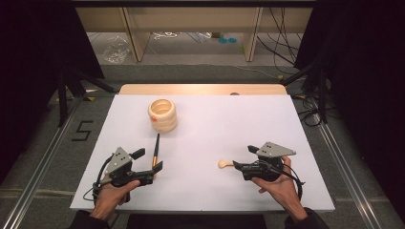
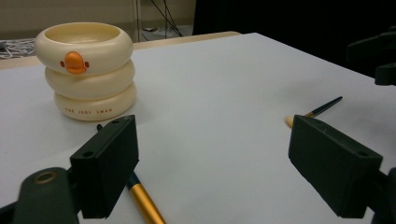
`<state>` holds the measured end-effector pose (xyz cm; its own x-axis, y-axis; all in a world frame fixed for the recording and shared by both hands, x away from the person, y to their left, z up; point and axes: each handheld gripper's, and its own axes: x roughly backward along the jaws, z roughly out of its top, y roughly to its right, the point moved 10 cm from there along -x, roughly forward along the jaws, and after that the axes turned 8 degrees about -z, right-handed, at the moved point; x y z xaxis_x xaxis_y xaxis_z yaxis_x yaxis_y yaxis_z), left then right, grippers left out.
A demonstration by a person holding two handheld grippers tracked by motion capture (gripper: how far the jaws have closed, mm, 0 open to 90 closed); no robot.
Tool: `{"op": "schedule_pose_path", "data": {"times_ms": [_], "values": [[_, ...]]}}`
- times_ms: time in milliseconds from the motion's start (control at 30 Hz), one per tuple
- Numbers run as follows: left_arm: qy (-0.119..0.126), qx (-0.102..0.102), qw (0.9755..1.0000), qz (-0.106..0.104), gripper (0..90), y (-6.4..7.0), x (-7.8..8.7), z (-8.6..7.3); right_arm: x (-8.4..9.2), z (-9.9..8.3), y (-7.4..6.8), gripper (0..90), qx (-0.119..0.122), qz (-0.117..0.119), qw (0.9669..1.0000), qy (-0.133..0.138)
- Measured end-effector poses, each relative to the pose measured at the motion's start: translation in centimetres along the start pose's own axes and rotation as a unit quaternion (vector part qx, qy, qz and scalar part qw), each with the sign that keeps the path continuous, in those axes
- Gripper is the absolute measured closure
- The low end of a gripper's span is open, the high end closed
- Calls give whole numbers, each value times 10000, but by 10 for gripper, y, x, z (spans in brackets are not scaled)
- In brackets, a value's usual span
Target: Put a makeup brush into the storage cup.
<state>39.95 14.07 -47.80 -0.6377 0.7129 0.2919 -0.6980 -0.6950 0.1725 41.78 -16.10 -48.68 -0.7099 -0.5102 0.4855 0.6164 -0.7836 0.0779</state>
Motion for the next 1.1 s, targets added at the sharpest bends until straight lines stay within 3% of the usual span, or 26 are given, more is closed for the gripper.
{"op": "schedule_pose_path", "data": {"times_ms": [200,367,467,500,533,567,600,667,867,1000,1033,1100], "values": [[-54,0,10000,21,158,0,-1,-1,-3,-7,14,230,201,9,9993,-329],[-89,4,10000,6,159,0,-2,-2,-8,-15,22,264,636,39,9956,-694],[-117,44,9999,6,159,1,-3,-4,-11,-22,22,313,892,173,9903,-1050],[-120,16,9999,13,160,1,-3,-4,-14,-26,23,338,1080,247,9865,-1206],[-120,16,9999,13,160,1,-3,-4,-14,-26,23,338,1080,247,9865,-1206],[-123,-87,9999,-21,160,1,-3,-3,-19,-30,23,352,1183,291,9828,-1385],[-117,-99,9999,-17,160,2,-3,-3,-19,-30,23,352,1183,291,9828,-1385],[-87,-24,10000,8,160,3,-3,-3,-26,-32,24,387,1324,372,9778,-1579],[-97,-79,9999,18,159,2,-3,-3,-35,-34,27,403,1294,363,9724,-1907],[-111,-154,9998,-9,159,3,-3,-3,-39,-35,25,440,1339,599,9685,-2013],[-122,-203,9997,-30,159,3,-3,-3,-40,-37,25,454,1336,559,9672,-2089],[-133,-205,9997,-3,160,2,-3,-3,-41,-39,25,504,1510,649,9609,-2228]]}}
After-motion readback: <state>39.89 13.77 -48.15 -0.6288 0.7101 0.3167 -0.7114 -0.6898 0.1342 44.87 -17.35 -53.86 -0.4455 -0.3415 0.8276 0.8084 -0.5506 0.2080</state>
